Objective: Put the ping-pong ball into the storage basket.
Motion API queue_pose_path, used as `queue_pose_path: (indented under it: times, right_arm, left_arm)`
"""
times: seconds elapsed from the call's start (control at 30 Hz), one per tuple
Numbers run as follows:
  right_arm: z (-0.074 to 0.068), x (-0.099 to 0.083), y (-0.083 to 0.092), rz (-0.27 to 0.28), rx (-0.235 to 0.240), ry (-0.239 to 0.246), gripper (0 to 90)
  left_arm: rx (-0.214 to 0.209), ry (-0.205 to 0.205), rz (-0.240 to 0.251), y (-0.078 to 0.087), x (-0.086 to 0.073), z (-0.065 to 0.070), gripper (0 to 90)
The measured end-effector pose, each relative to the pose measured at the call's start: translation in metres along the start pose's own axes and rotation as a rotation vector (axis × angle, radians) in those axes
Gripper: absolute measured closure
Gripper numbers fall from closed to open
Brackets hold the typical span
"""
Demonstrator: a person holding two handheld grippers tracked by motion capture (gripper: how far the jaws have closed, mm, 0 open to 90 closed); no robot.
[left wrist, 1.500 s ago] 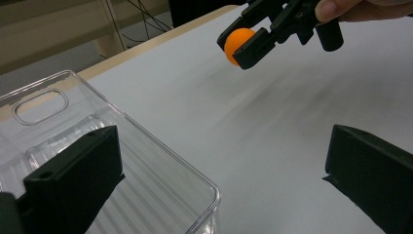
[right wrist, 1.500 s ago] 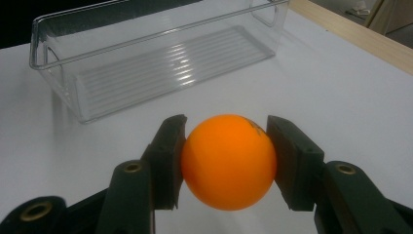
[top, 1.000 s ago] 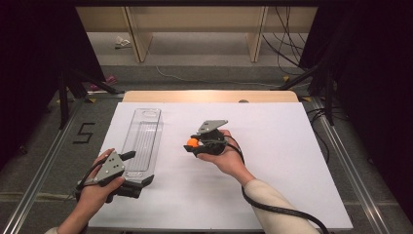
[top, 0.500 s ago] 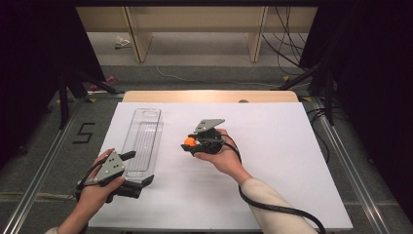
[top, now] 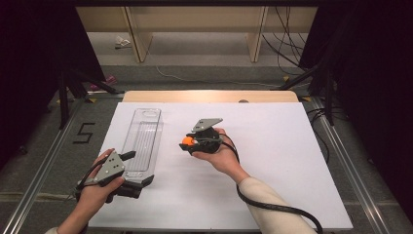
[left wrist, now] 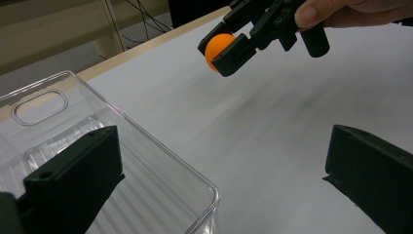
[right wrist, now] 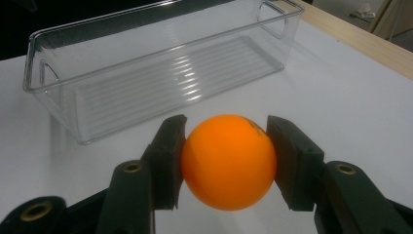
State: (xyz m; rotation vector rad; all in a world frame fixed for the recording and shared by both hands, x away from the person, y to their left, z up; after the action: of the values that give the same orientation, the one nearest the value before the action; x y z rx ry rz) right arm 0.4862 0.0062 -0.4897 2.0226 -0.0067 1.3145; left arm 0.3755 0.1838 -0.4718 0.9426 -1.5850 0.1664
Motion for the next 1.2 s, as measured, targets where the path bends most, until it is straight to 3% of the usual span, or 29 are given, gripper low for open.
queue_pose_path:
  times: [1.2]
  right_arm:
    - [-0.009,0.014,-0.013,0.01,0.01,-0.007,51.4]
  left_arm:
    - [0.001,0.004,0.003,0.0,0.001,0.001,0.0]
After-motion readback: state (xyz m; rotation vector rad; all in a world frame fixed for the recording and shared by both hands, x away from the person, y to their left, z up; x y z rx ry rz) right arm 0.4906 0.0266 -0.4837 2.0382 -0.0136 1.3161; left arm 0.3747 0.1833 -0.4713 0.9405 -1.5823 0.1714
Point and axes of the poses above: each handheld gripper's, and its own axes: y roughly backward along the jaws, x roughly out of its top, z roughly to its right, the point moved 8 cm from there along -y, roughly forward along the jaws, and after that the axes turned 13 degrees about -y, right-handed, at the moved point
